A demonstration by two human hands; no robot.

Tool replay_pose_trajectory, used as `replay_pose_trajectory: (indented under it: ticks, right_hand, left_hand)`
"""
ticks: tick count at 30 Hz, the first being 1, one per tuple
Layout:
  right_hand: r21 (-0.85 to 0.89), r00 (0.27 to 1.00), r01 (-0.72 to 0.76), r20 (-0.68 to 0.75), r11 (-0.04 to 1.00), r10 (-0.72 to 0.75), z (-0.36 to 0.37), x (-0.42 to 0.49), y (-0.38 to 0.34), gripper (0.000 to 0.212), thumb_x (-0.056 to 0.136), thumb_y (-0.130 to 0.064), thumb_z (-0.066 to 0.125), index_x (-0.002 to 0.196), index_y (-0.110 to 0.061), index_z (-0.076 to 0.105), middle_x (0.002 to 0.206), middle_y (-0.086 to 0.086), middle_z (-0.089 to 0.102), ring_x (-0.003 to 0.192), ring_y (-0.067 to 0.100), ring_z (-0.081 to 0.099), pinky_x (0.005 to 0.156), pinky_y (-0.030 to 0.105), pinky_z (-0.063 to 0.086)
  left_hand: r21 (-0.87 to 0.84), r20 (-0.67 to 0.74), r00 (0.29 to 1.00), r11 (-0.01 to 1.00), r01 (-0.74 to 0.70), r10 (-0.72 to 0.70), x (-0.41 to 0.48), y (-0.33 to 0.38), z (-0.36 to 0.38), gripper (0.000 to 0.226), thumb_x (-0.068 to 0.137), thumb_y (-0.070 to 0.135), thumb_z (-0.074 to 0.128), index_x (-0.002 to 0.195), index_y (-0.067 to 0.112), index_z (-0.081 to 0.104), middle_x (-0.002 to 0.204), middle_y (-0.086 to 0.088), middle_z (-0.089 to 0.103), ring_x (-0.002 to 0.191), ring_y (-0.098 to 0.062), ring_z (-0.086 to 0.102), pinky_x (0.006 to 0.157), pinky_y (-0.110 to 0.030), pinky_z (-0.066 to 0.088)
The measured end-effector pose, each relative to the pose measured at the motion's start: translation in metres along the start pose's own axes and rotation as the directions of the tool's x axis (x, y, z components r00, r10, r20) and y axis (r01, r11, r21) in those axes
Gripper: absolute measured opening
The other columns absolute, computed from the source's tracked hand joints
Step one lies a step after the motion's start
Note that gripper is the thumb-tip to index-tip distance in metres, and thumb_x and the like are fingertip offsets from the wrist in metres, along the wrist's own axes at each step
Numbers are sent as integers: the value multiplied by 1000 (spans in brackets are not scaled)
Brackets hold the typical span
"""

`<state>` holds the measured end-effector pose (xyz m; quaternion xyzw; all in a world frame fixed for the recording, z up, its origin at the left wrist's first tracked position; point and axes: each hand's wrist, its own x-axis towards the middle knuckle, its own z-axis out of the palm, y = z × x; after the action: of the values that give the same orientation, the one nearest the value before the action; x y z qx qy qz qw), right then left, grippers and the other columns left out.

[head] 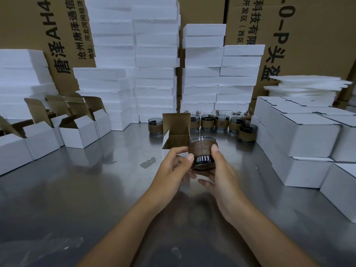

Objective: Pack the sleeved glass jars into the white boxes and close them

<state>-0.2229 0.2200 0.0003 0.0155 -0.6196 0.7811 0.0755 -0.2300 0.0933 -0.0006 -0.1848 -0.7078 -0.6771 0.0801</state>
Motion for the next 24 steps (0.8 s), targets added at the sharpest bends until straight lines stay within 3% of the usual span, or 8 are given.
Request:
replay_pose_trajectory:
  ticks: [4,12,15,17,20,24]
  right_hand:
    - [-4,997,61,-52,998,-61,-1,-1,-1,28,86,-47,55,108,-31,61,97,-6,70,91,8,67,71,25,47]
    - [-103,963,245,-87,964,-254,-2,-3,1,41,74,-25,76,109,-28,52,81,-22,69,74,-10,62,57,3,43]
    - [-230,944,286,-99,930,-314,-2,-2,5,55,67,-32,79,115,-23,55,102,-7,65,88,0,62,66,7,45]
    - [-358,925,309,-103,881,-366,-1,-2,8,62,64,-35,81,117,-24,51,111,-8,54,96,-3,55,69,3,43]
    - [-520,863,392,-79,759,-499,0,-5,9,68,60,-38,83,114,-37,41,106,-24,38,98,-20,40,69,-6,34]
    - [-612,821,434,-34,661,-571,0,-6,11,72,54,-47,77,114,-38,39,101,-26,32,102,-19,35,72,-7,30]
  left_hand:
    - [52,-20,1000,999,10,-9,2,-3,-1,16,88,38,51,103,39,52,81,5,67,73,-3,66,67,-15,52]
    - [105,-15,999,994,33,-32,6,-7,-3,20,96,28,45,100,44,56,85,18,69,80,0,66,70,-13,53]
    - [-6,3,994,994,107,-107,6,-6,-2,25,98,35,38,101,40,63,90,12,72,83,-6,68,72,-20,55]
    - [-42,29,983,983,181,-180,6,-4,0,37,94,47,35,117,32,61,106,0,69,94,-13,67,86,-31,54]
    - [-68,96,962,962,263,-256,5,-2,1,69,77,64,33,131,25,52,122,-4,63,106,-21,64,99,-44,47]
    - [-100,132,957,957,273,-259,4,-2,2,60,75,66,34,118,31,58,119,1,65,107,-17,63,98,-38,48]
